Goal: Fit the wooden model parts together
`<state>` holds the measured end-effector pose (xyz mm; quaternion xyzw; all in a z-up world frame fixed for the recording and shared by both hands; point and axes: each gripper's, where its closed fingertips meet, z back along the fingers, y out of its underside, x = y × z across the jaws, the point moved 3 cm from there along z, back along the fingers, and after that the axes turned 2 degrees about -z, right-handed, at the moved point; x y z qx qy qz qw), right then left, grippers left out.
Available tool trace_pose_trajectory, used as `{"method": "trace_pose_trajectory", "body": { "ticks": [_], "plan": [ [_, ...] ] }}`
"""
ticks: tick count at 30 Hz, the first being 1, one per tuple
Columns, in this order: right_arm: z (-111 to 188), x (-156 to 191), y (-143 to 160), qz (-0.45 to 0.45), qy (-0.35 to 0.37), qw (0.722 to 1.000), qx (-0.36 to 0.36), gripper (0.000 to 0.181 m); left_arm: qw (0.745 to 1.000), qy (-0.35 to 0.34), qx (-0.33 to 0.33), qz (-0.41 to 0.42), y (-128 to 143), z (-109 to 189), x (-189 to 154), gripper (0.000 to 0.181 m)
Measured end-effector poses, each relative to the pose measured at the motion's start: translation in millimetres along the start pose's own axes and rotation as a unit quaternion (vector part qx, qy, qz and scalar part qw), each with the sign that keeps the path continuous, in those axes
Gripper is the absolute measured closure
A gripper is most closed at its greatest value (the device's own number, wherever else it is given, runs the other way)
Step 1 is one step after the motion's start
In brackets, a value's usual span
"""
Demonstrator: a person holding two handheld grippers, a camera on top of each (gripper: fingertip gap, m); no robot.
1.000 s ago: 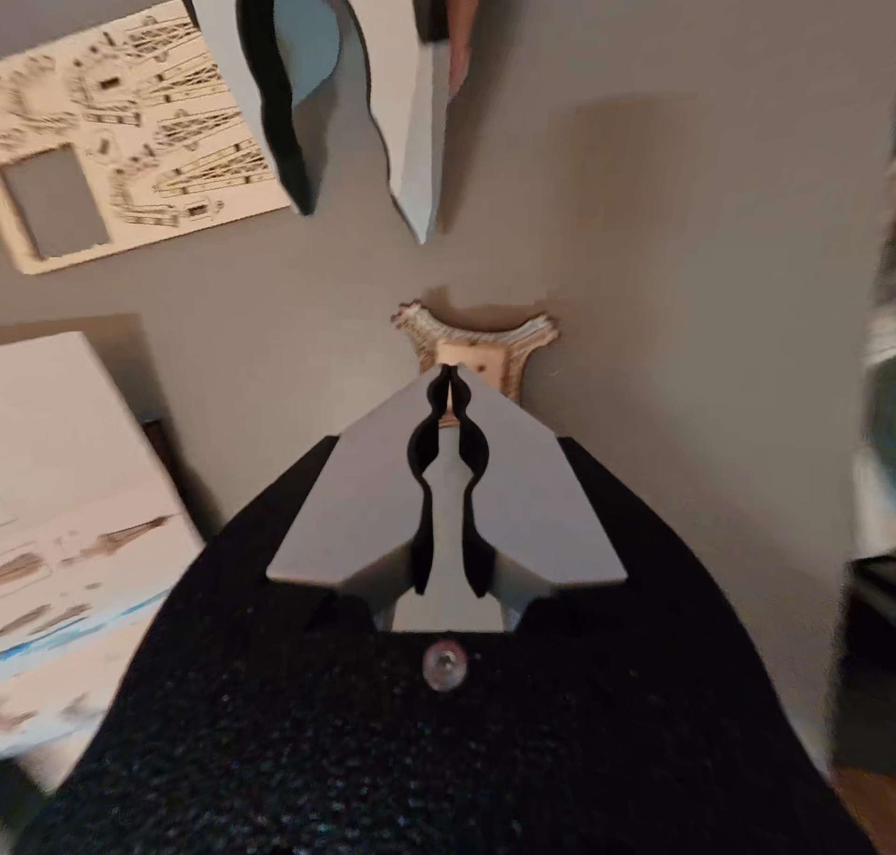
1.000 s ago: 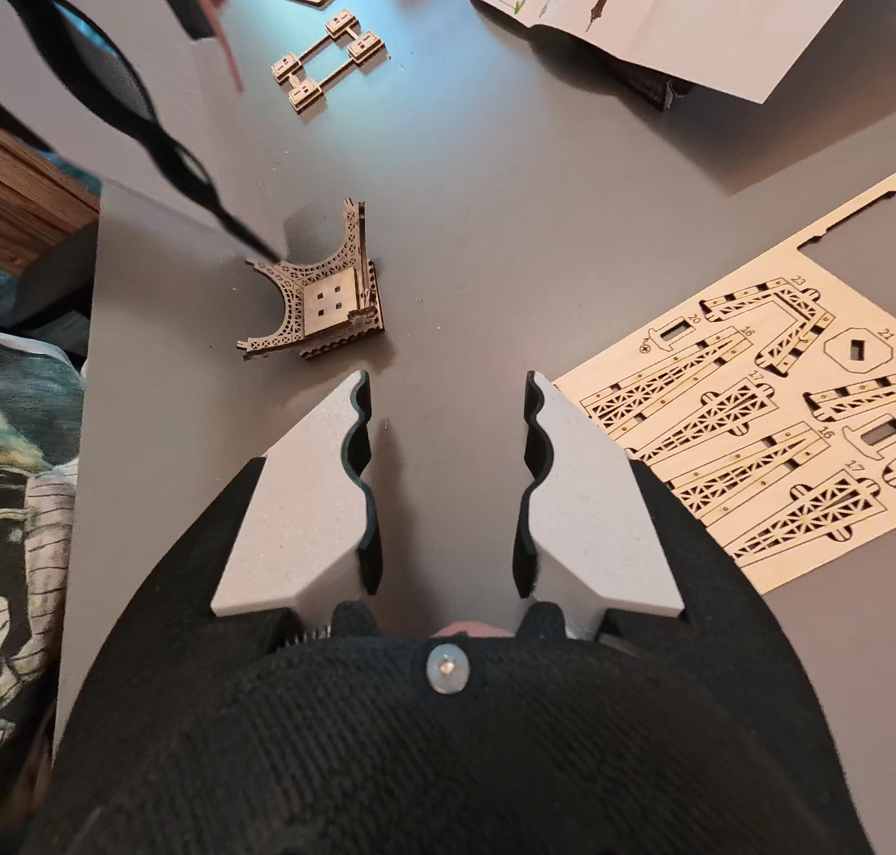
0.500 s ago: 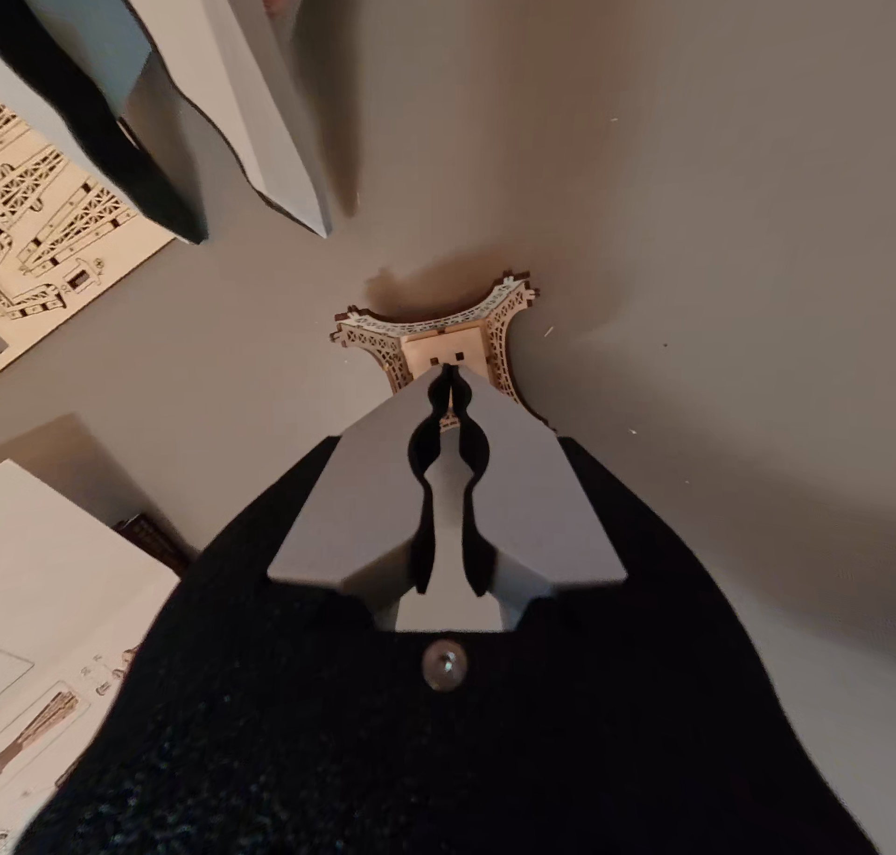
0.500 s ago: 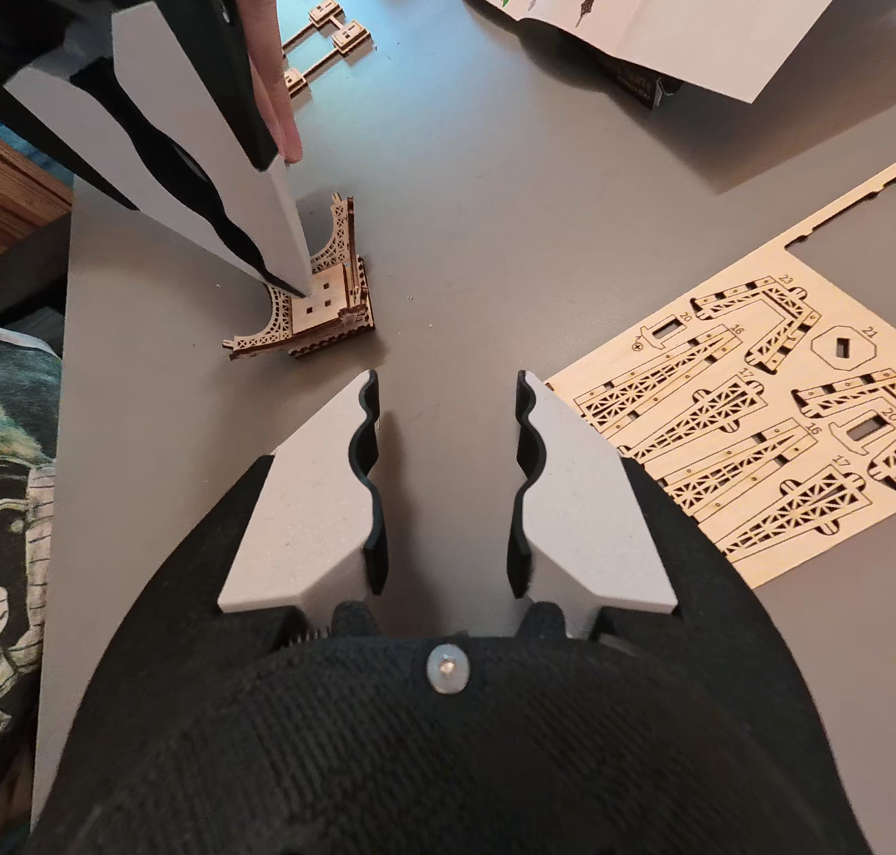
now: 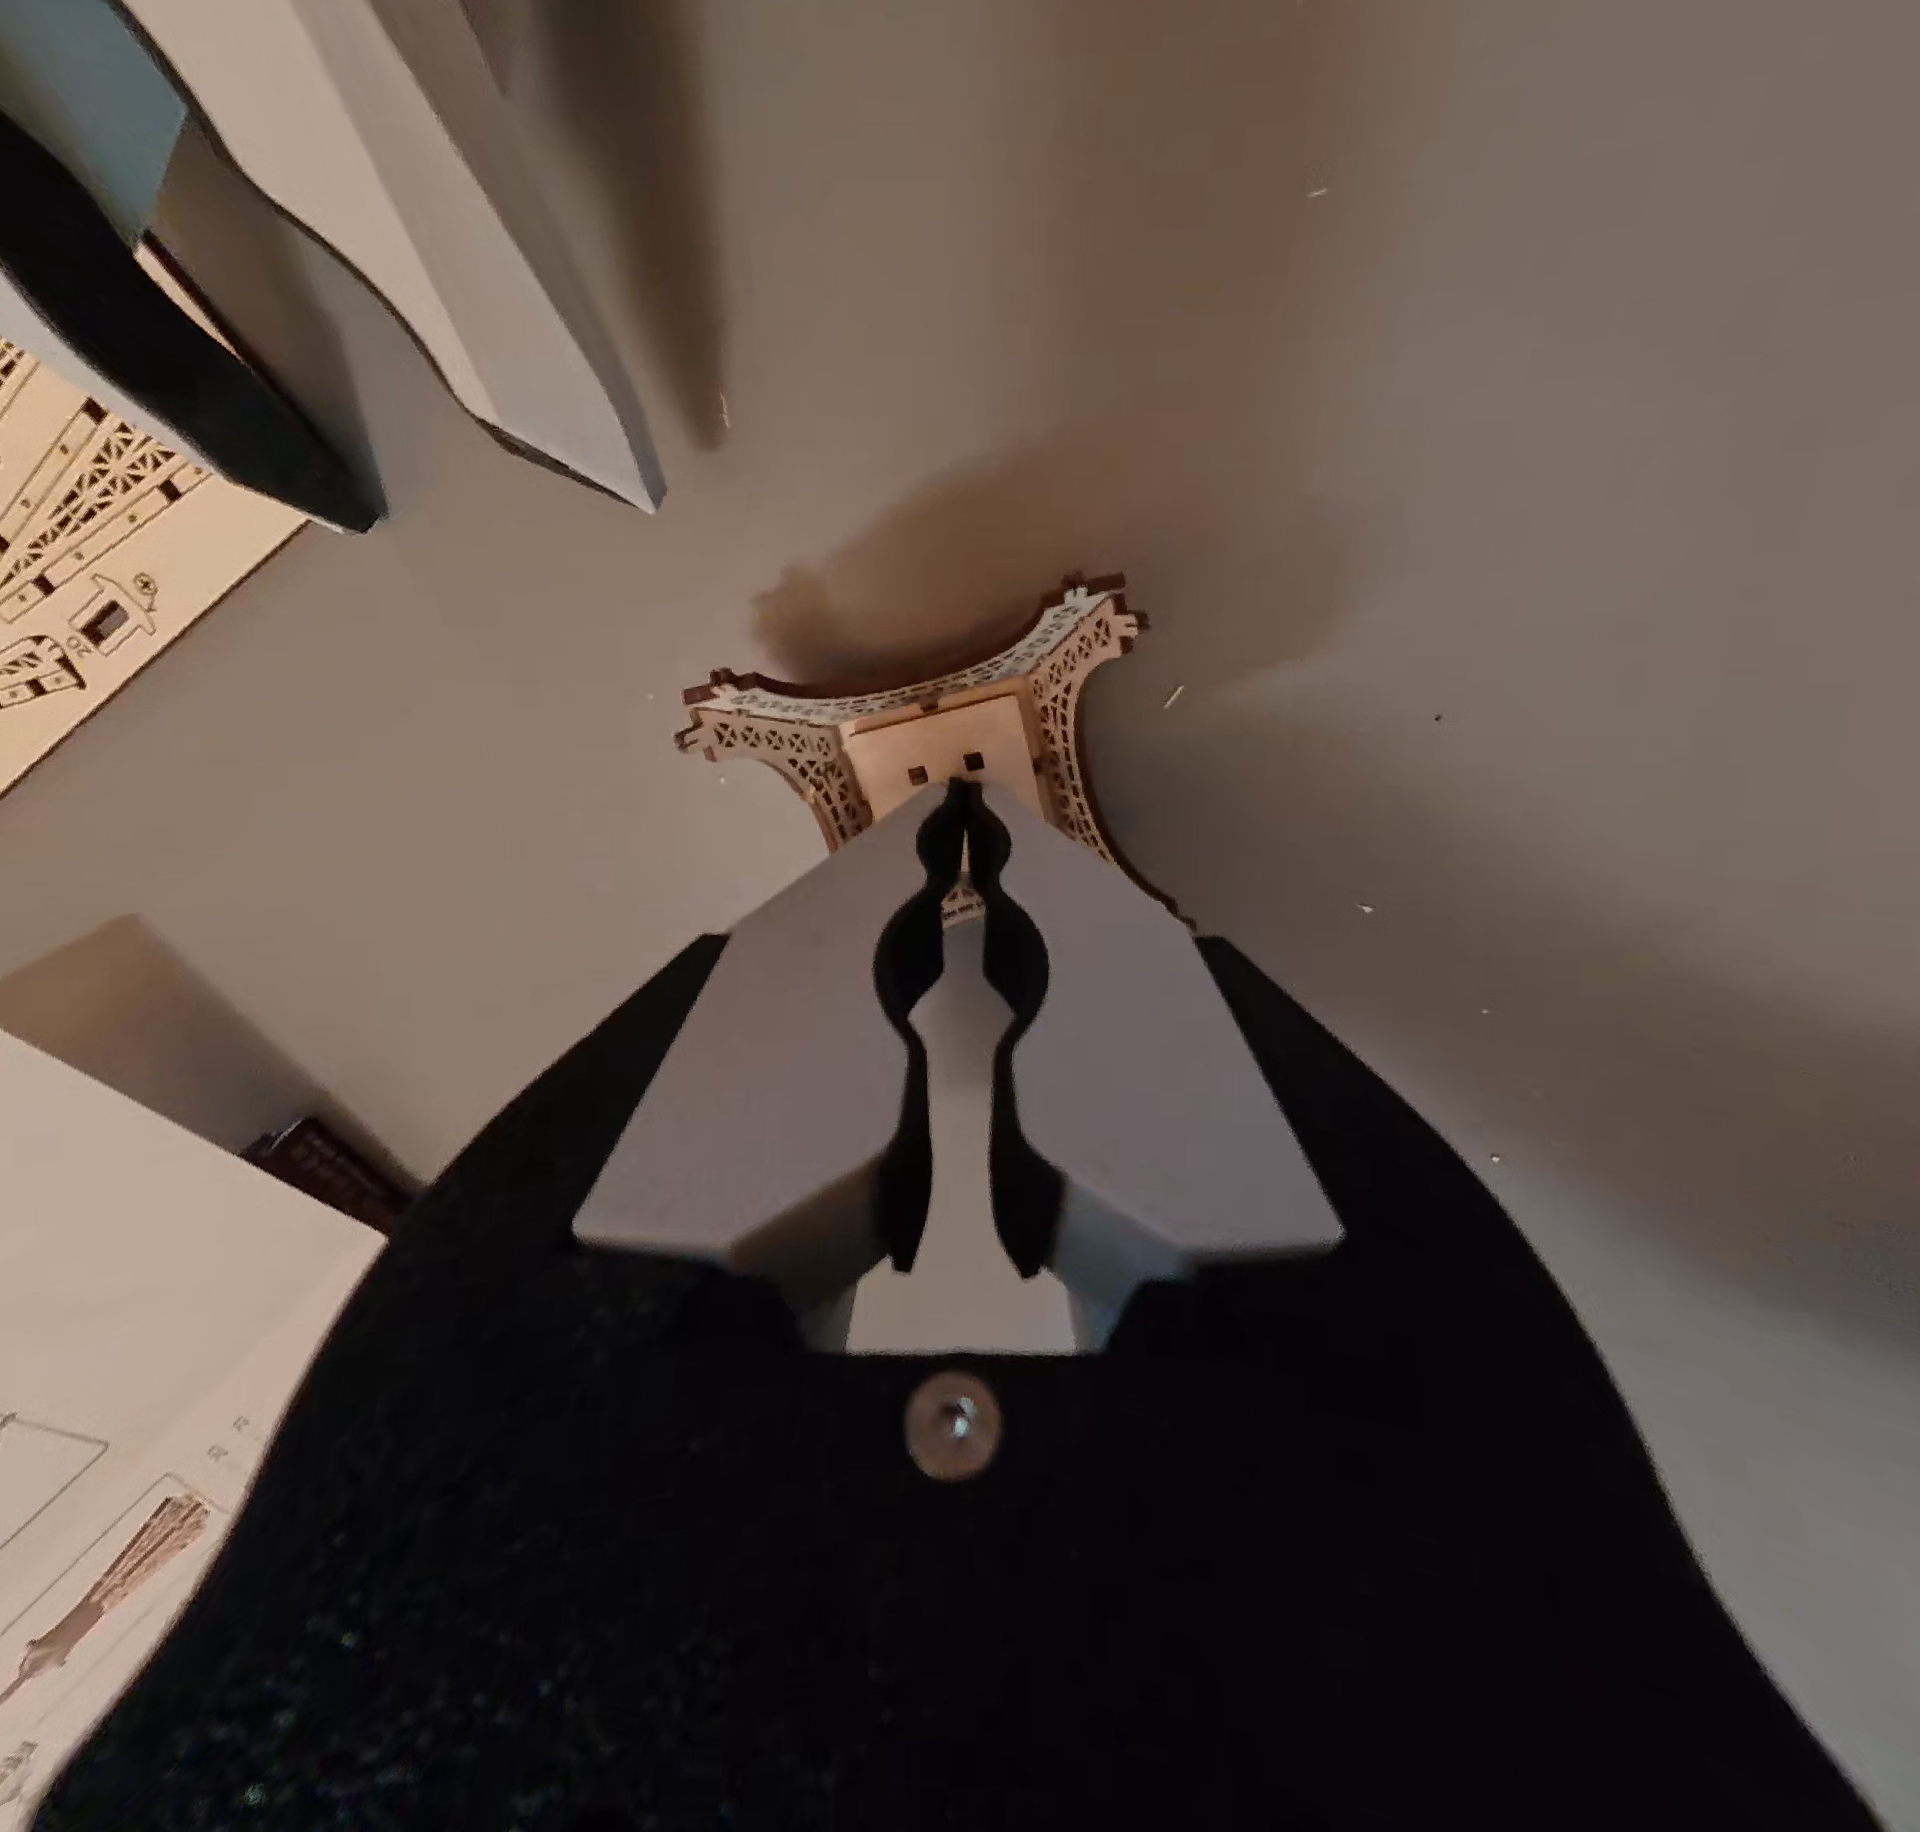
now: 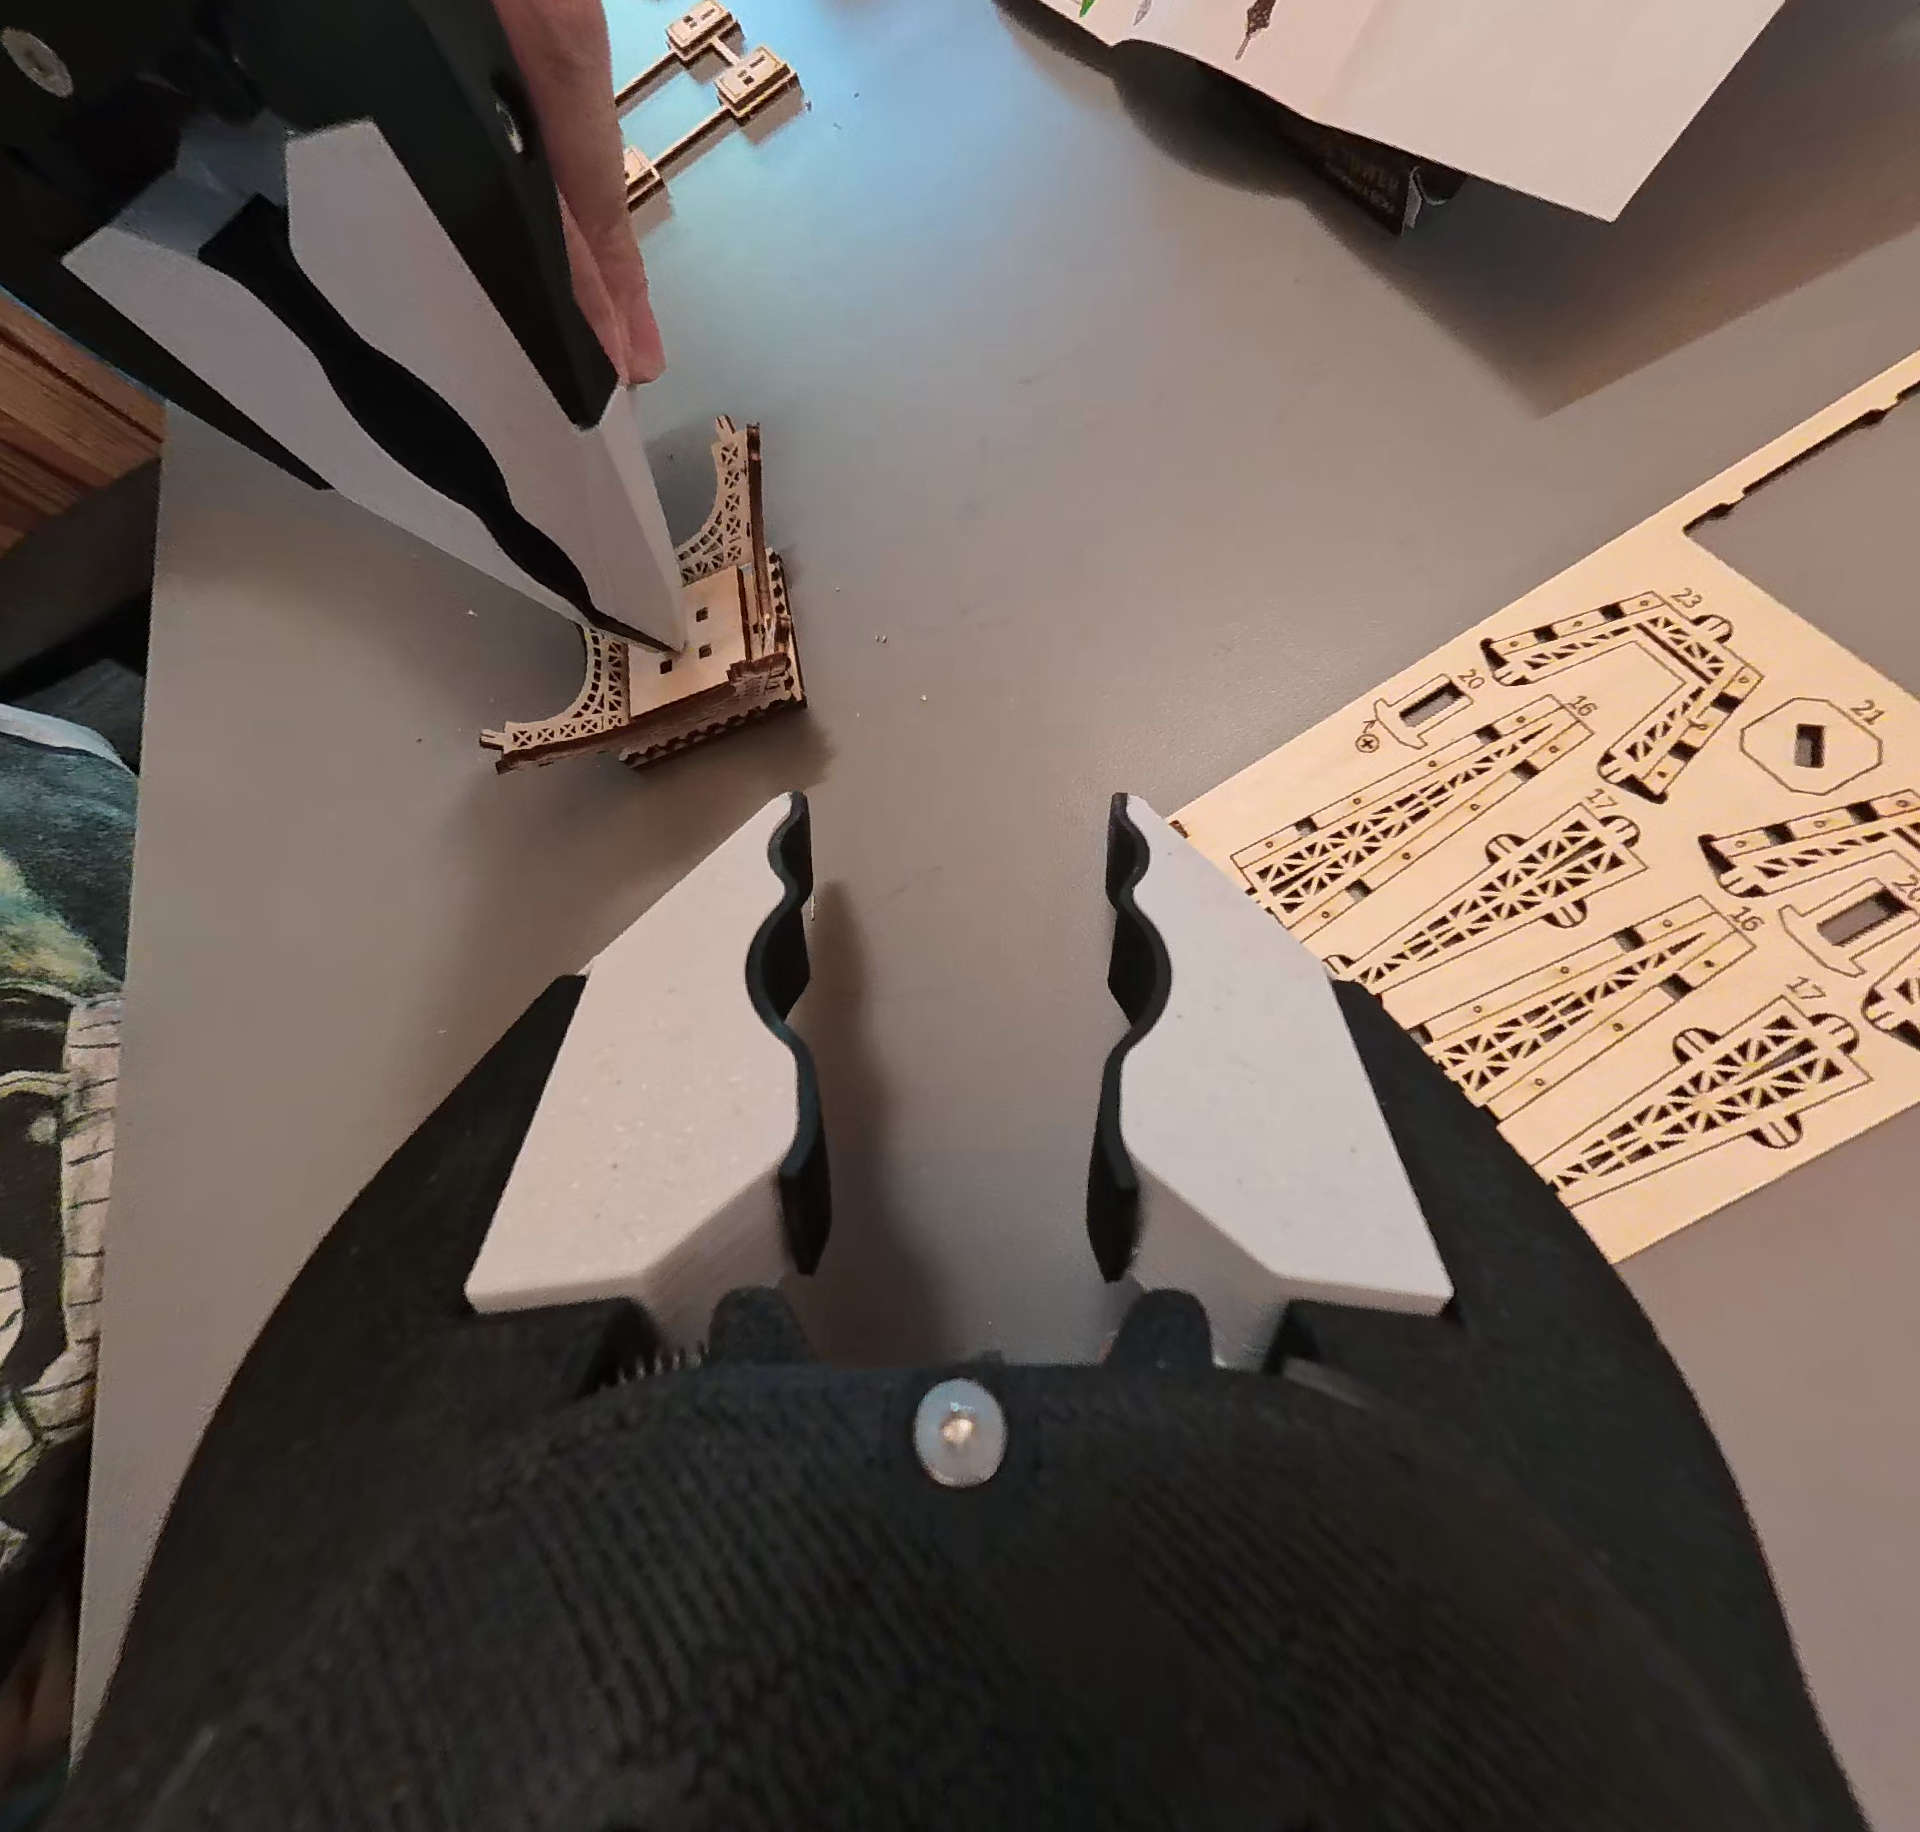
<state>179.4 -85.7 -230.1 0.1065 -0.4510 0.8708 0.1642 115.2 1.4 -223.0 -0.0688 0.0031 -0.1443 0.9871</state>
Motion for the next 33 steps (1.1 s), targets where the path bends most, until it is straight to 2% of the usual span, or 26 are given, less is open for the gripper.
{"method": "trace_pose_trajectory", "body": {
  "ticks": [1,9,18,26,33],
  "plan": [
    [-0.1,0.1,0.1,0.001,0.001,1.000,0.000,0.126,1.000,-0.002,0.001,-0.003,0.3,0.1,0.3,0.181],
    [0.1,0.1,0.0,0.000,0.000,1.000,0.000,0.125,1.000,-0.008,0.002,-0.002,-0.3,2.6,3.5,0.181],
    [0.1,0.1,0.0,0.000,-0.001,1.000,0.000,0.125,0.999,-0.003,0.034,-0.012,-1.6,-0.6,2.1,0.181],
    [-0.1,0.2,0.2,0.001,0.001,1.000,0.001,0.125,0.997,0.023,0.043,0.068,-2.1,-1.6,4.4,0.181],
    [0.3,-0.4,-0.3,-0.004,-0.002,1.000,-0.002,0.126,0.994,0.016,0.086,0.063,-4.9,-2.7,4.4,0.181]
  ]
}}
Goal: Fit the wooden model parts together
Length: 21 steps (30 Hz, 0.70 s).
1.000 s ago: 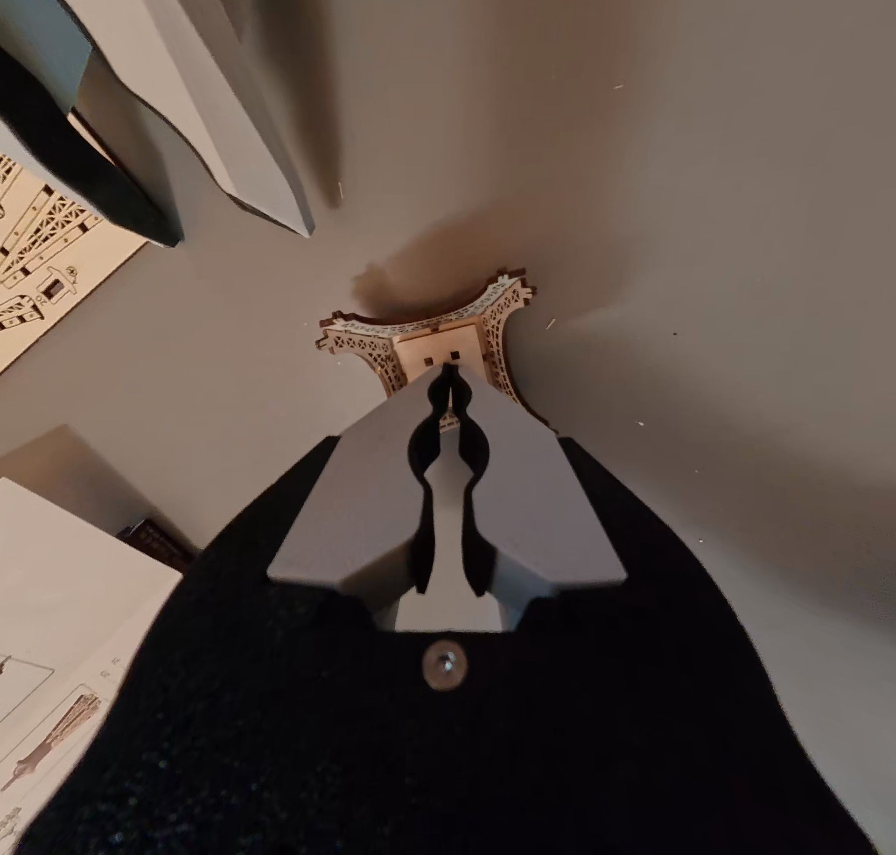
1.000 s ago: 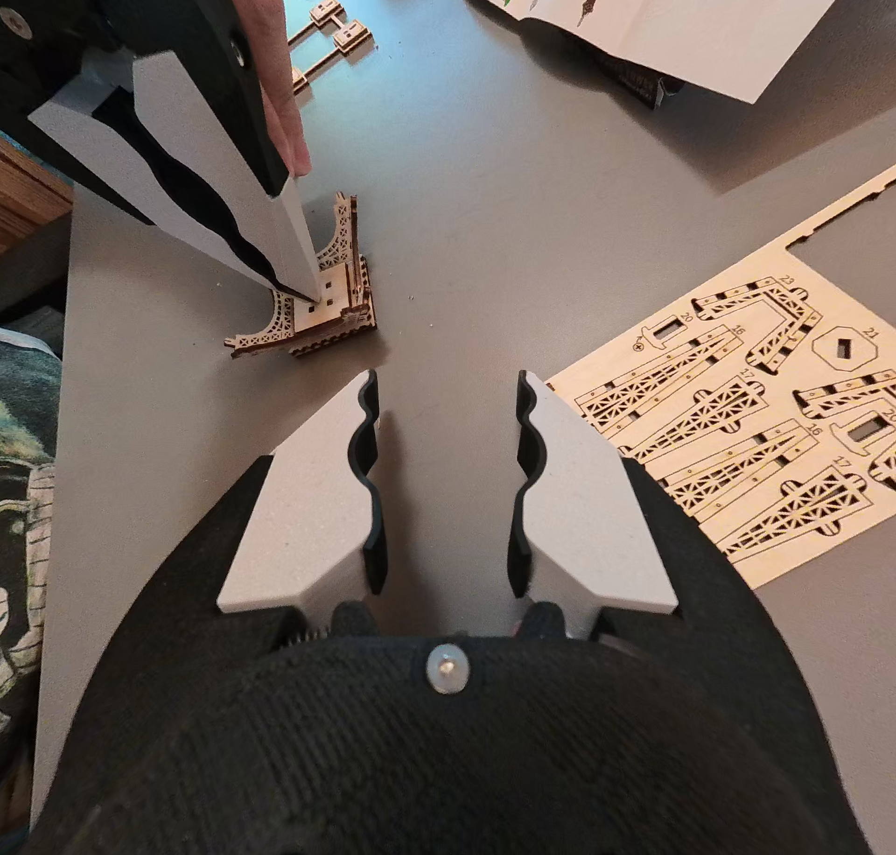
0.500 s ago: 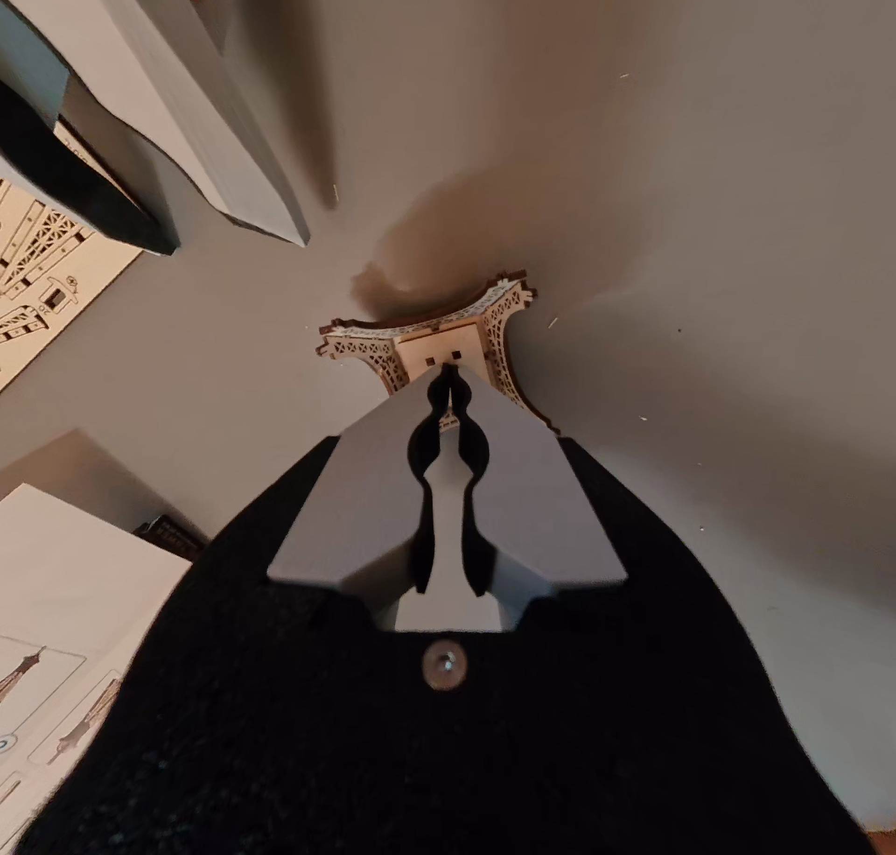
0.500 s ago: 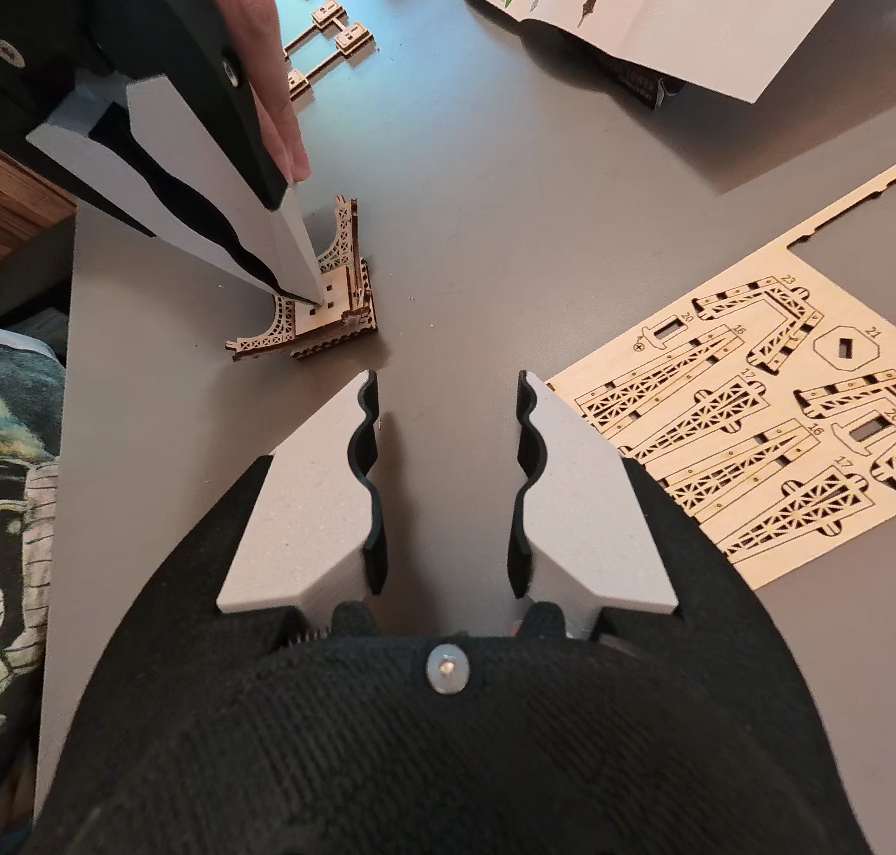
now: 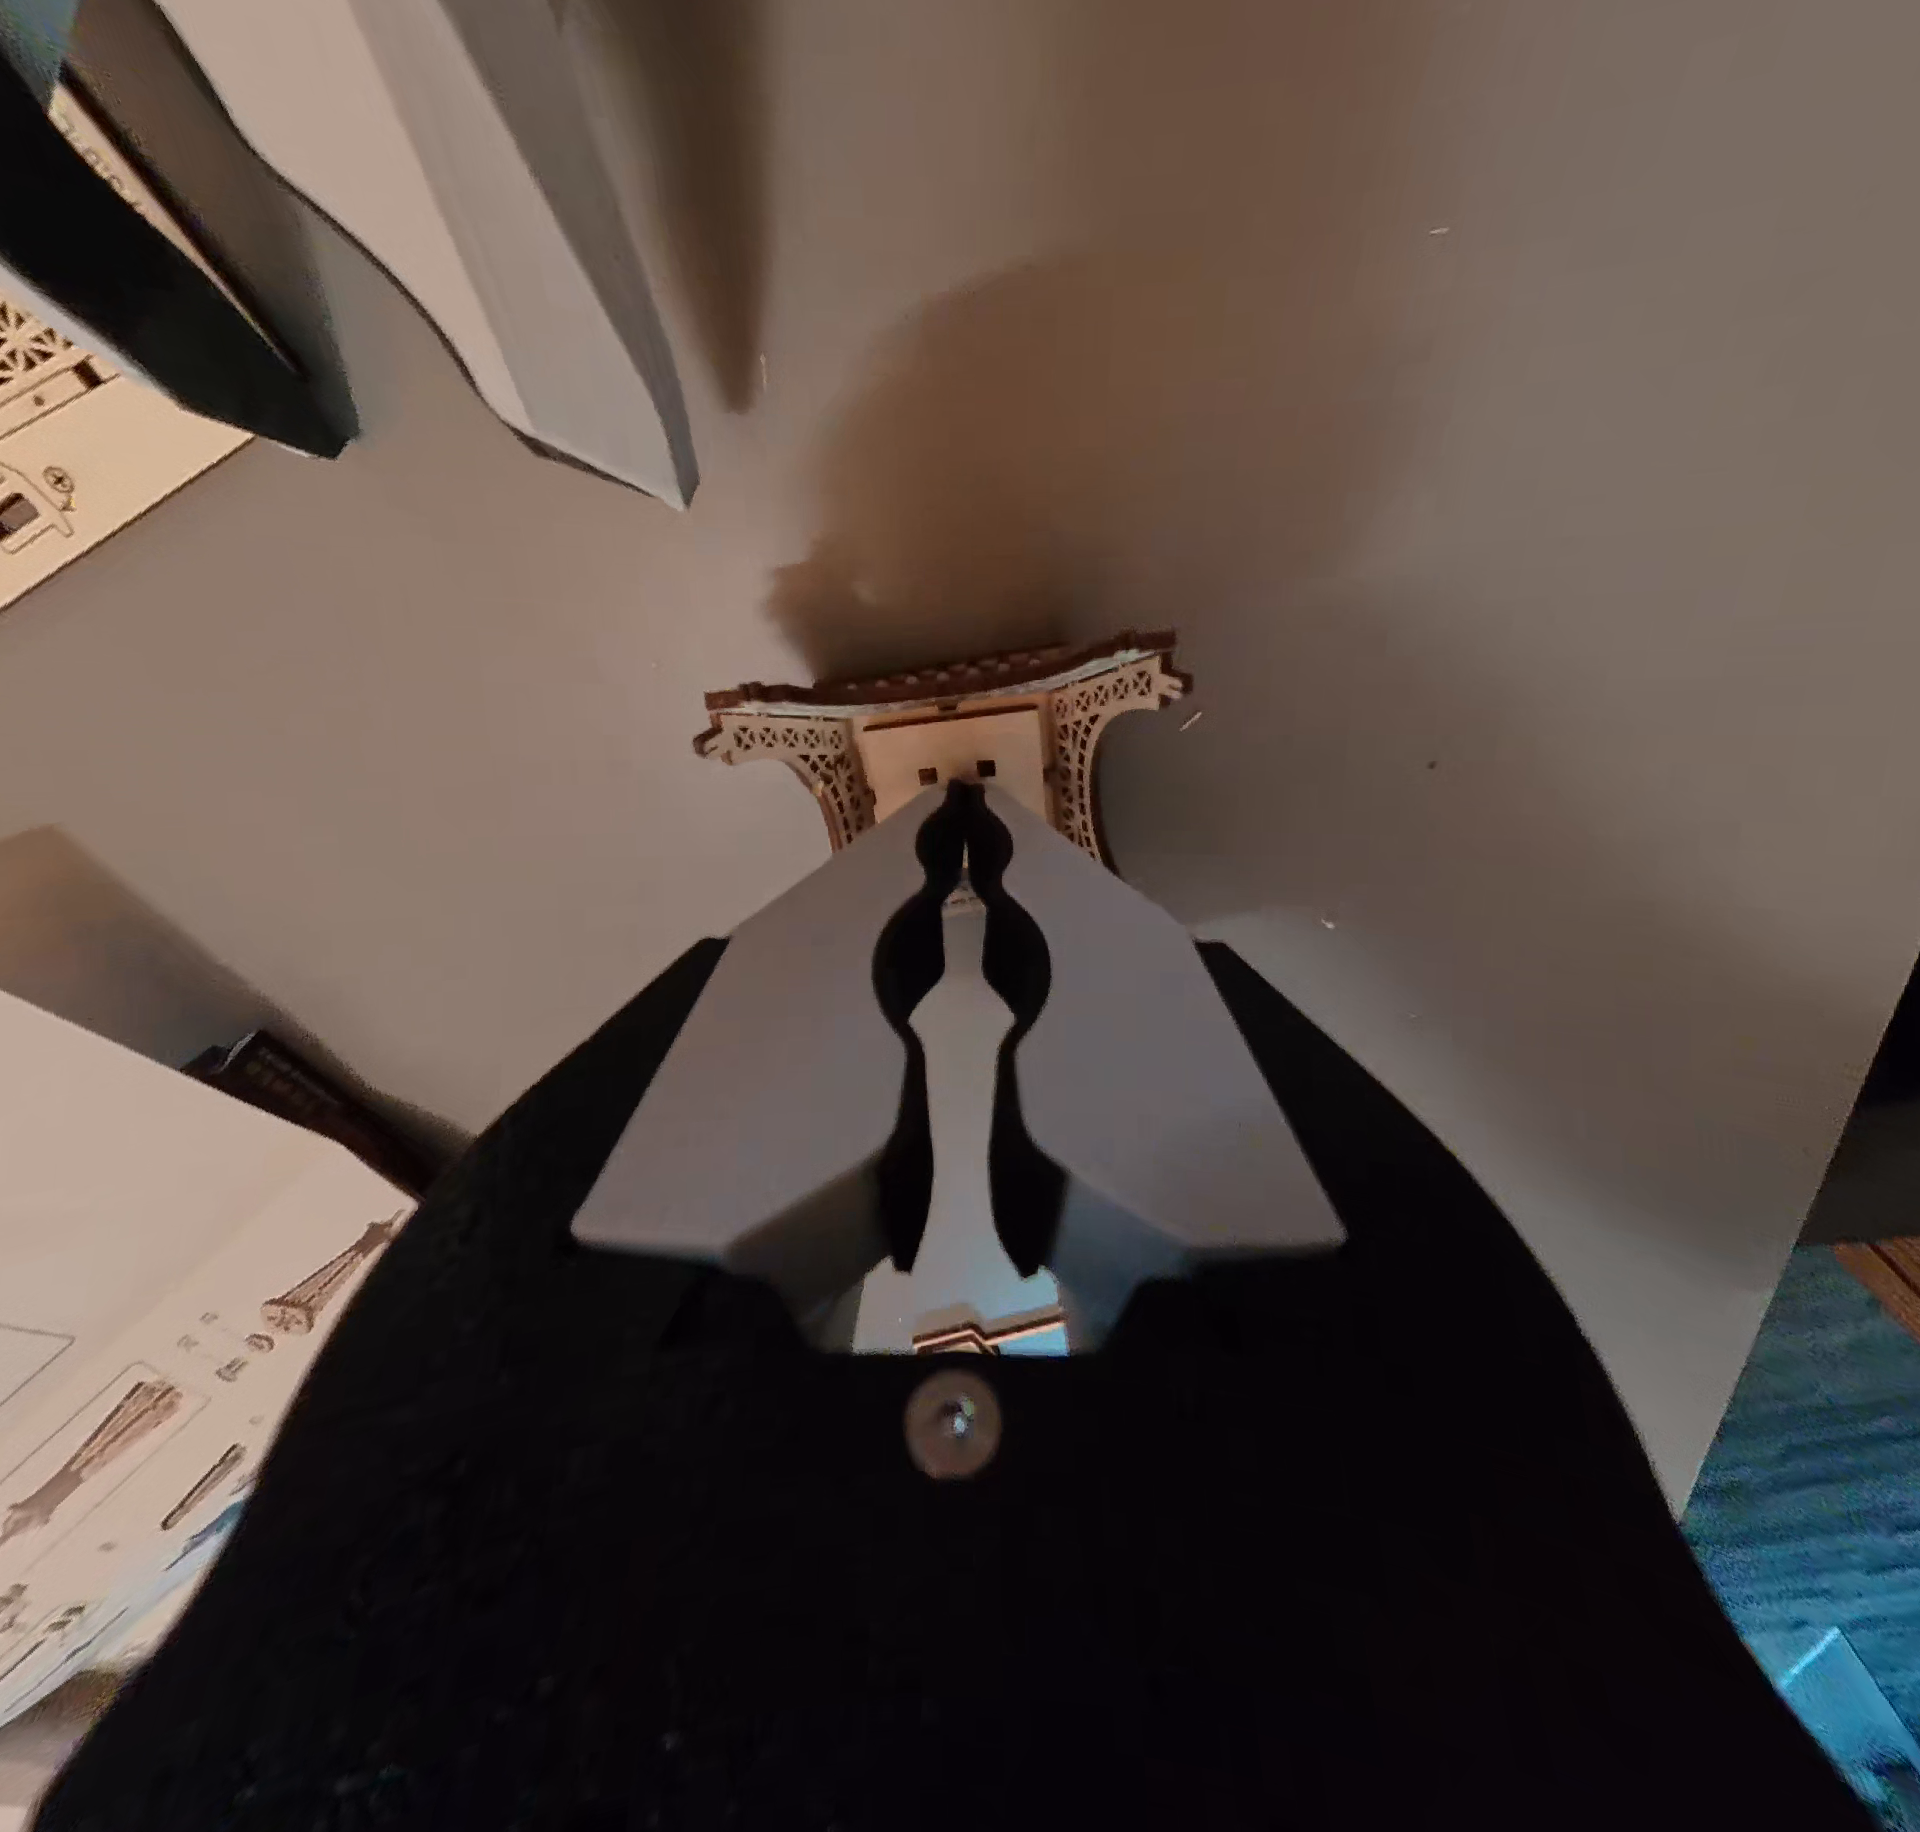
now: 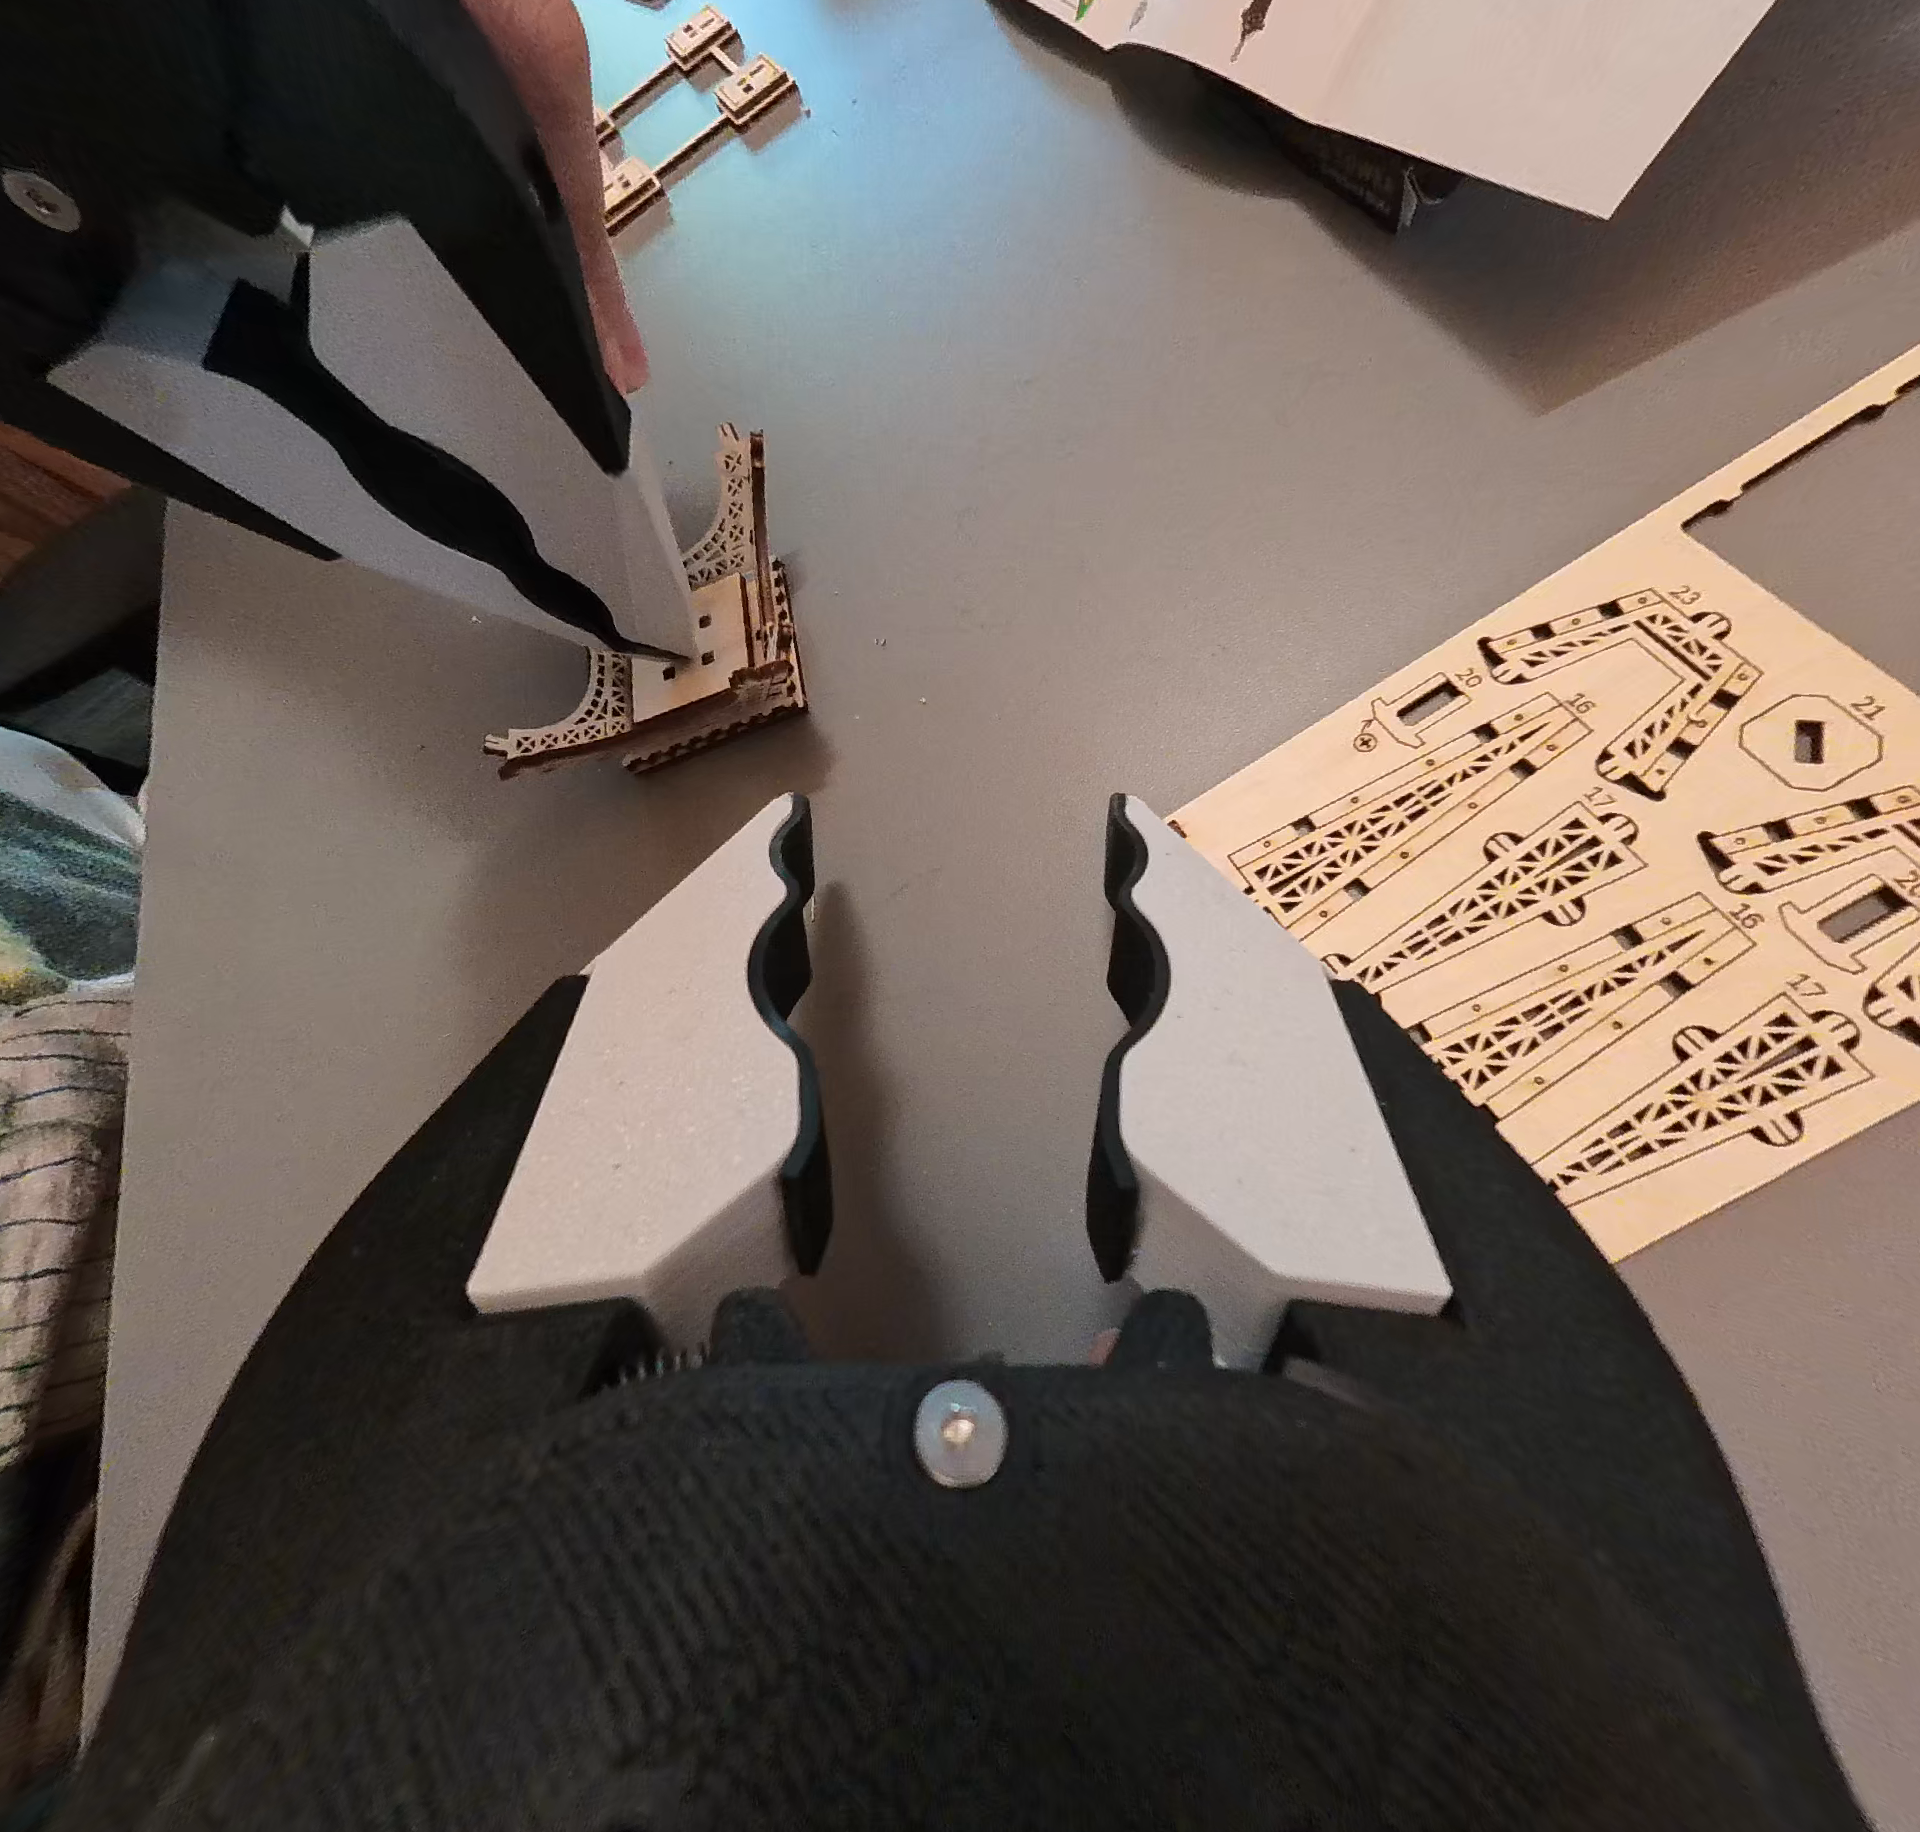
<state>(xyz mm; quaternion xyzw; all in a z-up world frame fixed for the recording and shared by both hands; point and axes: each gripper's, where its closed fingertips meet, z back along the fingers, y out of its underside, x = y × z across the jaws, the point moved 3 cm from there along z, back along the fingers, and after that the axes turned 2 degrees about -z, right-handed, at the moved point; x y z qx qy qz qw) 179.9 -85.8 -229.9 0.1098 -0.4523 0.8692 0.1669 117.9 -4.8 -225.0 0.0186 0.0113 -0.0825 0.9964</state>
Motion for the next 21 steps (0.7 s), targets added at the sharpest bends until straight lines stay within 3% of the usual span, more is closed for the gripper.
{"method": "trace_pose_trajectory", "body": {
  "ticks": [21],
  "plan": [
    [0.8,-0.3,-0.8,-0.008,-0.007,1.000,-0.003,0.126,0.999,-0.006,0.039,-0.006,-4.6,-2.3,0.0,0.181]
  ]
}}
